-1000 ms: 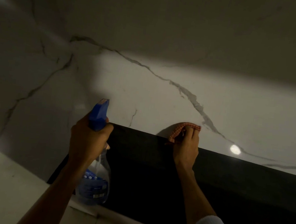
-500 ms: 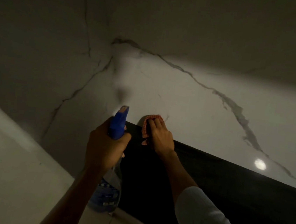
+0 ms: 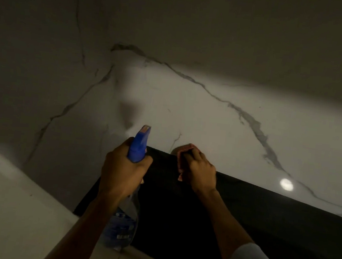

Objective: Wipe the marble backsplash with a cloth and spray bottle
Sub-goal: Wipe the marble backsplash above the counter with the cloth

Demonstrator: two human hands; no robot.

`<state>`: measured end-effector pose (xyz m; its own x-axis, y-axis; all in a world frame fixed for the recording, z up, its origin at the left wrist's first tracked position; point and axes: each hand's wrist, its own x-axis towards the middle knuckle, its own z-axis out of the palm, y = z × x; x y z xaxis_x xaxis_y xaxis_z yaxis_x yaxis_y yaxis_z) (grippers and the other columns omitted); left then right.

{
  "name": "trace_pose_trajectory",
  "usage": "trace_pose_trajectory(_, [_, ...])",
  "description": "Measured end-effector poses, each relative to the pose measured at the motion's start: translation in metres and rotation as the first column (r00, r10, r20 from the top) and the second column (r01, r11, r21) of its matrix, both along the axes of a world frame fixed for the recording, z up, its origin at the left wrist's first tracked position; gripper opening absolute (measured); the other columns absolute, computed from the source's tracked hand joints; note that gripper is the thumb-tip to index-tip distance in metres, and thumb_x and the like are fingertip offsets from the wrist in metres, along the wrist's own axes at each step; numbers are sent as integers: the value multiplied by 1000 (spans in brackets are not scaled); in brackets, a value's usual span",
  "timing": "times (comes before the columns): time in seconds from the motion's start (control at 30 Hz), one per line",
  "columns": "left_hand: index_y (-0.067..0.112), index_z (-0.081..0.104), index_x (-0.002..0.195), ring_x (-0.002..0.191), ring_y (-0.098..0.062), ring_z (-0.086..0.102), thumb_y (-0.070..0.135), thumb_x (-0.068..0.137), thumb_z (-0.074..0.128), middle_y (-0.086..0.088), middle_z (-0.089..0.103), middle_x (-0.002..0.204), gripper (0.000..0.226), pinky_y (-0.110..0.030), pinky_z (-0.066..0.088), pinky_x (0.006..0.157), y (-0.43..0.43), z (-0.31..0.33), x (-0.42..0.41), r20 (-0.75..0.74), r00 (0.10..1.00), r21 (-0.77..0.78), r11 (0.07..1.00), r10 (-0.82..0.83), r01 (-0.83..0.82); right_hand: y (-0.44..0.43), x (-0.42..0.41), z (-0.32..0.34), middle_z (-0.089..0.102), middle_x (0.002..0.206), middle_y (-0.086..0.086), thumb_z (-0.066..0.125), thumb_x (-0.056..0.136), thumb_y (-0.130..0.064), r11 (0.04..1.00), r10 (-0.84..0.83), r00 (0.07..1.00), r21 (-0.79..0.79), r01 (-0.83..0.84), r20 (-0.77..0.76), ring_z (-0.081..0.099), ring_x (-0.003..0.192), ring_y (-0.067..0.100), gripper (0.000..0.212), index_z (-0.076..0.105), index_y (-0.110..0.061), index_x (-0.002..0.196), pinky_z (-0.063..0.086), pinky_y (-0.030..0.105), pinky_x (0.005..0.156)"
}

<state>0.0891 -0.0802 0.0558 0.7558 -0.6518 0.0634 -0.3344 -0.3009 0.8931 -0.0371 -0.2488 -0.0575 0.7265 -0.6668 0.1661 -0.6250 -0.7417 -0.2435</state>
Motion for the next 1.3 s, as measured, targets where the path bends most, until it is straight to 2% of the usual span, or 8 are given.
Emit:
trace_pose_trajectory(0.13, [16, 61, 79, 46, -23, 64, 11, 76, 68, -6, 62, 57, 9, -47, 59, 57, -13, 1, -13, 13, 999, -24, 999, -32, 33, -1, -73, -6, 50, 137, 8, 74, 76, -7, 956, -291, 898, 71, 284, 329, 53, 117, 27, 58, 54, -18, 130, 50, 43, 91])
trace_pose_trajectory(0.33, [19, 47, 59, 40, -16, 58, 12, 73, 70, 1, 52, 45, 28, -28, 47, 46, -36, 6, -51, 101, 982, 16, 987, -161, 160, -5, -104, -12, 46, 130, 6, 62, 76, 11, 709, -686, 333, 490, 508, 647, 51, 119, 24, 51, 53, -12, 122, 45, 42, 103])
trace_pose_trajectory(0.4, [17, 50, 63, 47, -26, 61, 12, 74, 70, -1, 54, 49, 24, -32, 53, 48, -42, 7, -64, 97, 968, 40, 973, -232, 229, -3, -98, -9, 47, 127, 5, 60, 79, 8, 769, -629, 426, 440, 463, 650, 52, 115, 22, 43, 54, -10, 117, 47, 42, 100])
trace_pose_trajectory(0.5, [19, 54, 71, 54, -32, 63, 21, 72, 69, -9, 60, 57, 15, -45, 59, 58, -53, 6, -85, 66, 937, 94, 937, -343, 336, -4, -105, -5, 45, 137, 8, 68, 79, -3, 911, -406, 812, 259, 321, 420, 48, 121, 25, 53, 50, -15, 128, 47, 44, 101])
trace_pose_trajectory(0.6, [18, 53, 66, 54, -33, 64, 25, 70, 69, -9, 58, 52, 19, -48, 59, 59, -64, 5, -111, 83, 919, 129, 919, -385, 374, -15, -134, 0, 41, 143, 10, 70, 80, -10, 905, -418, 830, 247, 346, 368, 46, 126, 25, 62, 44, -16, 136, 45, 43, 104])
trace_pose_trajectory(1.0, [15, 56, 75, 53, -36, 63, 18, 73, 69, -17, 63, 61, 13, -50, 58, 57, -97, 18, -178, 93, 891, 59, 895, -445, 441, -61, -252, 81, 45, 122, -8, 52, 86, 9, 637, -528, -125, 490, 595, 840, 48, 117, 9, 46, 51, -13, 126, 45, 30, 102])
trace_pose_trajectory(1.1, [14, 53, 67, 57, -40, 62, 18, 72, 68, -16, 57, 56, 17, -51, 57, 59, -102, 24, -194, 121, 891, 61, 899, -438, 434, -62, -251, 87, 42, 125, -7, 51, 85, 10, 660, -535, -63, 463, 592, 842, 47, 115, 7, 49, 49, -14, 128, 42, 17, 97])
trace_pose_trajectory(1.3, [20, 54, 66, 50, -31, 64, 26, 67, 68, -7, 60, 52, 15, -47, 58, 60, -117, 30, -232, 106, 883, 89, 889, -457, 450, -48, -270, 35, 44, 126, -1, 57, 83, 7, 816, -532, 555, 213, 537, 640, 40, 109, 6, 45, 53, -17, 122, 49, 34, 96])
